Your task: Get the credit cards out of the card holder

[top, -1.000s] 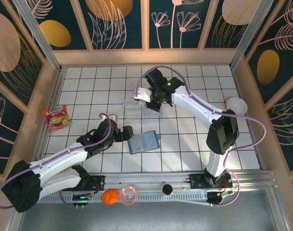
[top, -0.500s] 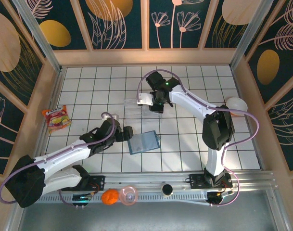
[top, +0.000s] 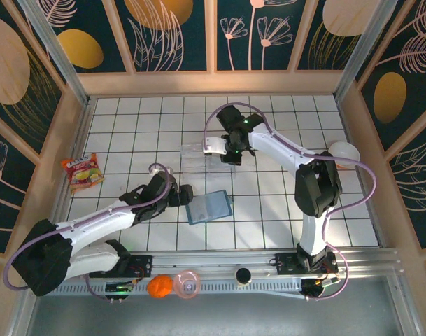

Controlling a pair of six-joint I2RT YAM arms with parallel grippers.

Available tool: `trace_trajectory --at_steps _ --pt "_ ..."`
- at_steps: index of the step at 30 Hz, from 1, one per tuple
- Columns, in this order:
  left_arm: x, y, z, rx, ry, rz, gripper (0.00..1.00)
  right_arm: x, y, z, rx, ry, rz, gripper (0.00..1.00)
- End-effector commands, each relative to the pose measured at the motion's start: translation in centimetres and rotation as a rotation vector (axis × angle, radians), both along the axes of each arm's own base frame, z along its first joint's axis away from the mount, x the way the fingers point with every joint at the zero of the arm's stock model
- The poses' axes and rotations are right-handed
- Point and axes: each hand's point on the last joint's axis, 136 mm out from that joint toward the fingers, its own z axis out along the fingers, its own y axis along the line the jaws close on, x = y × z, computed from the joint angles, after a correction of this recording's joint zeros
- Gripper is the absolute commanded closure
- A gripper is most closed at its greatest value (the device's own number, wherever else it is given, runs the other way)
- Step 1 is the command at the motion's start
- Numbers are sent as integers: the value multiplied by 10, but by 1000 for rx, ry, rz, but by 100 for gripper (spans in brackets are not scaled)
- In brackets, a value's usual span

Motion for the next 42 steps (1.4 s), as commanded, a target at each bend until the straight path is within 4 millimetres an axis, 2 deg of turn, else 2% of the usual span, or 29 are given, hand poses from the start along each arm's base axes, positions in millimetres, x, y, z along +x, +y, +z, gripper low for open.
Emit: trace_trajectory --at_steps 1,11,19,27,29,30,32,38,42 --pt "7 -2 8 -5 -20 4 3 1 -2 -13 -18 19 15 100" --pt "7 -2 4 -6 -8 6 3 11 3 -16 -36 -29 19 100" --pt "6 -3 -1 -10 6 2 3 10 5 -21 -56 -38 37 100" --pt "6 -4 -1 -15 6 -1 3 0 8 -37 -70 3 60 100" --pt "5 -5 -2 -17 7 -2 3 5 11 -37 -60 -16 38 91" --pt "5 -4 -2 -18 6 -2 3 11 15 -34 -42 -34 20 82" --pt "5 -5 -2 -26 4 0 3 18 23 -20 7 -53 -3 76" --pt "4 -3 1 -38 -13 4 3 14 52 42 222 -66 -19 65" --pt "3 -3 2 -70 -27 19 2 12 68 79 401 -60 -93 63"
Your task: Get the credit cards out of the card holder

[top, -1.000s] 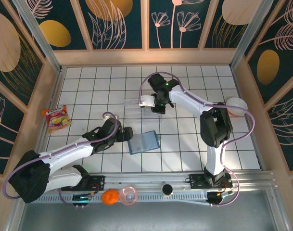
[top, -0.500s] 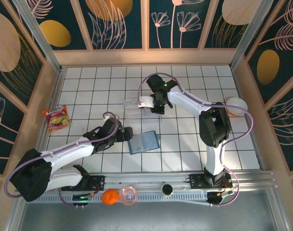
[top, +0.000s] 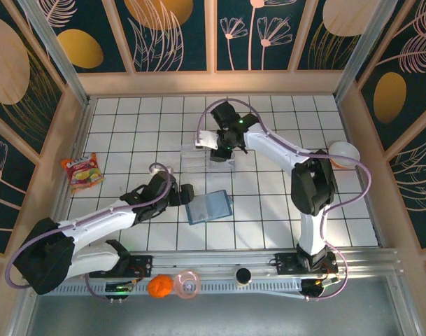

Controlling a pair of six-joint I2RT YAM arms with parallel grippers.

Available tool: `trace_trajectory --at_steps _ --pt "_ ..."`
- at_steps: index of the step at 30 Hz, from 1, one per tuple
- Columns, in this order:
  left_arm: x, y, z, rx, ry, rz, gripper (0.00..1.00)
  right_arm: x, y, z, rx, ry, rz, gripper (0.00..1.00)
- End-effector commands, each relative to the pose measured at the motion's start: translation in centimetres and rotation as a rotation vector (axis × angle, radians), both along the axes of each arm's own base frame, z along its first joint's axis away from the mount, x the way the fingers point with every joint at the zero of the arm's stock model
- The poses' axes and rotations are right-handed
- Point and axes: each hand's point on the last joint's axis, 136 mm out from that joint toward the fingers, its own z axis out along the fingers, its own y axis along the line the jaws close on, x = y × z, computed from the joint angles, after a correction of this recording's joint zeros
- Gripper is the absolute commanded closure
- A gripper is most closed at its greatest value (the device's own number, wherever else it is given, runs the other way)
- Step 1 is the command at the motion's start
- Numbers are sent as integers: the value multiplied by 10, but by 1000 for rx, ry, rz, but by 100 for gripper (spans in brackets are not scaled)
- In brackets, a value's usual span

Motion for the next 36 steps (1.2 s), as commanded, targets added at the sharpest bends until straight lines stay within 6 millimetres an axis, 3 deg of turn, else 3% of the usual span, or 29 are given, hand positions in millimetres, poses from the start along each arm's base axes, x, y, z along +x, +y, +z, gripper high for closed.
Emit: trace_trajectory --at_steps 1,4,7,9,11,15,18,21,25,36 --pt "1 -1 5 -55 -22 20 2 1 24 64 262 -32 -83 62" --pt "-1 0 8 -90 -36 33 1 12 27 84 420 -30 -240 61" --pt "-1 1 13 -107 -55 37 2 34 18 103 596 -38 -468 62" --pt "-2 3 15 -111 -64 41 1 37 8 99 673 66 -590 67" --pt "-3 4 17 -114 -72 42 1 44 -15 79 683 95 -804 82" --pt "-5 5 19 -136 -87 39 2 34 -75 29 608 111 -1134 100" --pt "-8 6 15 -149 -86 38 1 19 -123 -18 530 157 -1338 100" --pt "-10 6 11 -149 -76 36 2 3 -149 -55 509 254 -1439 100" --pt "-12 6 12 -157 -80 32 1 1 -145 -82 474 333 -1426 100" --pt "-17 13 13 -163 -87 48 1 7 -118 -104 530 507 -1354 100"
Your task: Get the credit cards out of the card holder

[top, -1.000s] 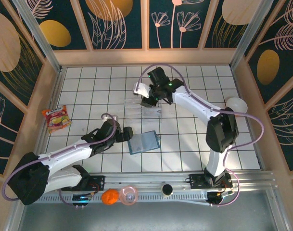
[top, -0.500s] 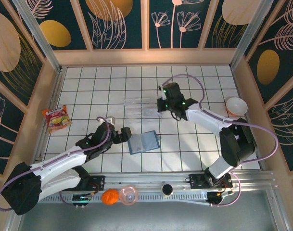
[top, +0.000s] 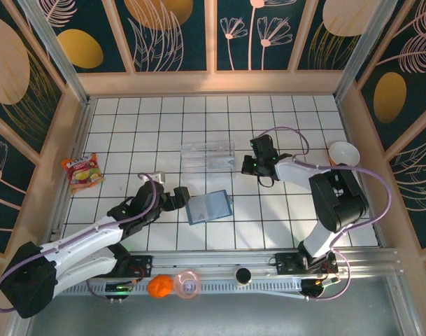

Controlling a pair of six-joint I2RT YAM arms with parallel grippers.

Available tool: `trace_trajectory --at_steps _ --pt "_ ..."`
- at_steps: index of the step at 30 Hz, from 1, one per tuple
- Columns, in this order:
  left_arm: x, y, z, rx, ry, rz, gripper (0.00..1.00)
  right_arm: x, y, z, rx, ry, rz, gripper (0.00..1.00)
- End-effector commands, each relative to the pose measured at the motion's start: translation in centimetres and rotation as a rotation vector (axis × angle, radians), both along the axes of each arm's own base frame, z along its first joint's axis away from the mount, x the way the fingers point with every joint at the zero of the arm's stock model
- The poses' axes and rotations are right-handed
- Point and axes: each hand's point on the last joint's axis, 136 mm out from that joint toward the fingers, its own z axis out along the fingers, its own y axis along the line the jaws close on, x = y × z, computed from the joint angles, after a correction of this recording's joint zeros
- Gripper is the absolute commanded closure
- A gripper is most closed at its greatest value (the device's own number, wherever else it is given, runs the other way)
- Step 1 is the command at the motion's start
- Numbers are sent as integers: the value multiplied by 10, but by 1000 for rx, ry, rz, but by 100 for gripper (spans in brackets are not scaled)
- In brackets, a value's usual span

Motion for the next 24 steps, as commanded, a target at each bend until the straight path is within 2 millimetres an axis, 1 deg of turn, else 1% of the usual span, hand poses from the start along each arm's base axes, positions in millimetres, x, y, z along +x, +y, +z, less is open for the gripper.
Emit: trace_trajectory --at_steps 1,6,11,13,18,20,21,24 --pt "-2 5 -3 -7 7 18 1 4 15 5 84 -3 20 100" --pt "-3 7 -5 -6 4 24 1 -7 25 -1 102 18 49 100" --pt "-3 7 -4 -7 3 23 1 -14 27 -10 109 44 47 100" --pt "-3 7 -5 -8 5 25 1 -18 32 -11 121 52 58 100" --pt "-5 9 -6 -10 6 32 1 -31 48 -7 169 60 104 100" --pt "-6 10 -7 -12 7 34 2 -33 53 -2 195 56 113 100" --pt "-6 10 -7 -15 8 33 1 -38 61 0 202 53 137 100" --pt "-7 10 -8 -15 8 33 2 -43 72 8 207 42 168 100"
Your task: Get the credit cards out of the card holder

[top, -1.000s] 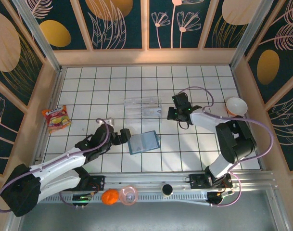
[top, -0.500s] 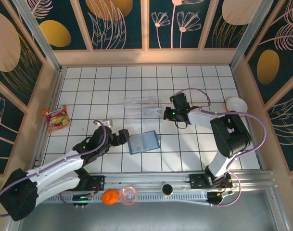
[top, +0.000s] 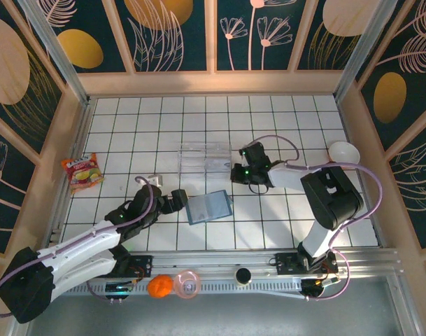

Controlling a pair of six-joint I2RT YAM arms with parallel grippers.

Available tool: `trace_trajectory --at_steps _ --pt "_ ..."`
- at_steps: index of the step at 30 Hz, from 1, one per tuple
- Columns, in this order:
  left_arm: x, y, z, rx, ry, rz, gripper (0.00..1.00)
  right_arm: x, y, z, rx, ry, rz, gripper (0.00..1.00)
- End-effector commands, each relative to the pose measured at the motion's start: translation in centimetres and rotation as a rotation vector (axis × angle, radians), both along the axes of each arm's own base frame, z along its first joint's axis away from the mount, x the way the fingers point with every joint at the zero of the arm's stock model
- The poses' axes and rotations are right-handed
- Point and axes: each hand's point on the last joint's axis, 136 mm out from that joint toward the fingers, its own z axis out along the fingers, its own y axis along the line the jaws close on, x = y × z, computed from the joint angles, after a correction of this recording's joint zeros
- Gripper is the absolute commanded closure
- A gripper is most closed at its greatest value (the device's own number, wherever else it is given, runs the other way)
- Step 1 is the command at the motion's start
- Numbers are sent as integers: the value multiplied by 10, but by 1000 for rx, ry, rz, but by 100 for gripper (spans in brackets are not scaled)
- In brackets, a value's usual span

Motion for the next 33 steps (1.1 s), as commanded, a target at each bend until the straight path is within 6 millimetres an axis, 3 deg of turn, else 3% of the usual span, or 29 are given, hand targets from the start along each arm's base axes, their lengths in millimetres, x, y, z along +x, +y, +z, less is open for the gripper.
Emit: trace_trajectory --at_steps 1,6,7,9,11,13,17,20,22,27,33 --pt "0 4 -1 -8 6 23 2 -7 18 17 43 -28 38 100" --pt "-1 4 1 -14 0 15 1 -15 3 27 -25 -56 -7 100" --pt "-2 3 2 -17 -4 12 1 -17 -1 34 -45 -81 -15 98" --pt "-3 3 2 -23 -7 9 1 -23 0 49 -97 -144 4 84" --pt "-3 2 2 -30 -9 4 2 -37 15 67 -115 -197 89 72" --pt "-2 4 1 -27 -8 14 2 -61 43 76 -95 -200 222 66" --pt "-1 14 -3 2 4 68 5 -104 84 63 -142 -169 427 63" --pt "-3 24 -7 21 19 117 7 -122 101 43 -204 -153 490 62" --pt "-5 28 -8 23 30 136 7 -124 108 32 -245 -162 500 61" --pt "-11 32 -9 11 45 146 7 -126 127 28 -293 -210 530 59" --pt "-14 31 -11 1 56 137 9 -128 131 19 -370 -226 555 58"
